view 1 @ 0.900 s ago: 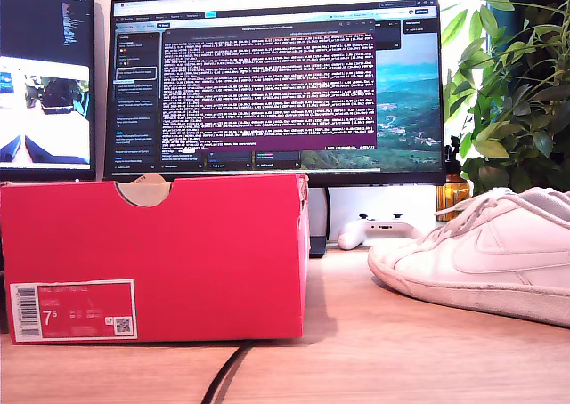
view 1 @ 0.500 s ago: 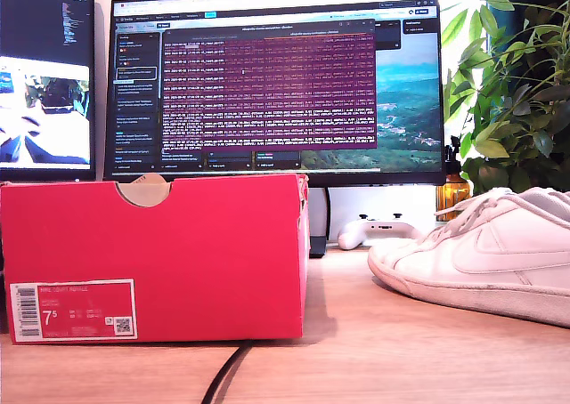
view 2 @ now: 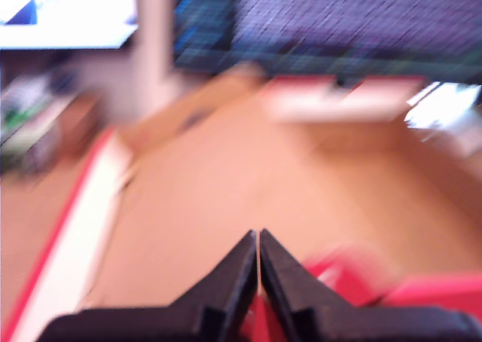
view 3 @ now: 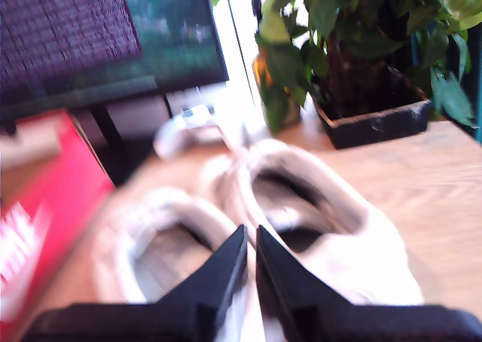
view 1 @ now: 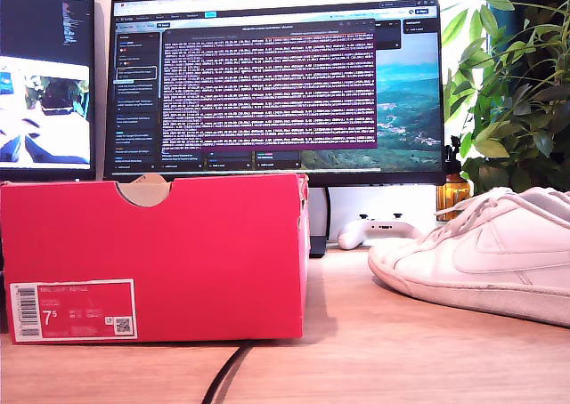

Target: Pack the white shoes by picking the first shoe and placing it inside the red shoebox, left side, then picking and rotating the second shoe and placing it in the shoebox

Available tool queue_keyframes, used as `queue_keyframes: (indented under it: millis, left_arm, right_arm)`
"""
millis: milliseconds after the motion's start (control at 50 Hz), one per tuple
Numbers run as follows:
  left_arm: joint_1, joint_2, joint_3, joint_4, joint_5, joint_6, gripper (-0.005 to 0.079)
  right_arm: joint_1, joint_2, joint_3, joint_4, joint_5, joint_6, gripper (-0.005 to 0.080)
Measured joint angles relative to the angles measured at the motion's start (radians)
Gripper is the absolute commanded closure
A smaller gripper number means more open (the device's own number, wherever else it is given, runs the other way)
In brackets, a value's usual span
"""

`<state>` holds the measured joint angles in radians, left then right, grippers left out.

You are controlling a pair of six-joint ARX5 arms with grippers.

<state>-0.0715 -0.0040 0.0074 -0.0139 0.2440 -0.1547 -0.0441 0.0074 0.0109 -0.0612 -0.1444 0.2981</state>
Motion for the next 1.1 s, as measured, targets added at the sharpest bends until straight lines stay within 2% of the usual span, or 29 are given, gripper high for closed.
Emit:
queue_keyframes:
  millis: [200, 340, 460, 520, 540, 580, 600, 800, 880, 920, 940, 1000, 1100]
  left_arm:
    - [-0.001, 0.000, 0.048, 0.155, 0.105, -0.056, 0.0764]
    - [-0.001, 0.000, 0.097, 0.208, 0.179, -0.133, 0.0764]
    - [-0.001, 0.000, 0.117, 0.220, 0.250, -0.180, 0.0764]
    - [-0.001, 0.000, 0.132, 0.178, 0.288, -0.179, 0.0764]
    - [-0.001, 0.000, 0.138, 0.158, 0.299, -0.114, 0.0764]
    - [-0.001, 0.000, 0.155, 0.107, 0.317, -0.114, 0.0764]
    - [-0.001, 0.000, 0.164, 0.080, 0.323, -0.005, 0.0764]
    - [-0.001, 0.001, 0.245, -0.214, 0.327, 0.310, 0.0764]
    - [-0.001, 0.002, 0.272, -0.327, 0.322, 0.475, 0.0764]
    - [-0.001, 0.006, 0.287, -0.385, 0.309, 0.517, 0.0764]
    - [-0.001, 0.011, 0.295, -0.415, 0.301, 0.592, 0.0764]
    - [-0.008, 0.031, 0.319, -0.487, 0.271, 0.686, 0.0764]
    - [-0.036, 0.060, 0.336, -0.562, 0.206, 0.805, 0.0764]
  right_arm:
    - [0.000, 0.000, 0.000, 0.151, -0.086, 0.219, 0.0759]
    - [0.000, 0.000, 0.000, 0.237, -0.173, 0.335, 0.0754]
    - [0.000, 0.000, 0.014, 0.286, -0.247, 0.379, 0.0752]
    - [0.000, 0.000, 0.035, 0.290, -0.286, 0.382, 0.0752]
    - [0.000, 0.000, 0.043, 0.290, -0.298, 0.382, 0.0752]
    - [0.000, 0.000, 0.058, 0.290, -0.322, 0.382, 0.0752]
    - [0.000, 0.000, 0.066, 0.290, -0.331, 0.382, 0.0752]
    - [0.000, 0.016, 0.132, 0.272, -0.393, 0.382, 0.0753]
    - [0.000, 0.064, 0.165, 0.246, -0.401, 0.382, 0.0753]
    - [0.000, 0.098, 0.182, 0.235, -0.403, 0.381, 0.0753]
    - [0.000, 0.114, 0.191, 0.229, -0.404, 0.381, 0.0753]
    - [0.000, 0.171, 0.216, 0.213, -0.405, 0.382, 0.0753]
    - [0.000, 0.274, 0.261, 0.202, -0.418, 0.382, 0.0753]
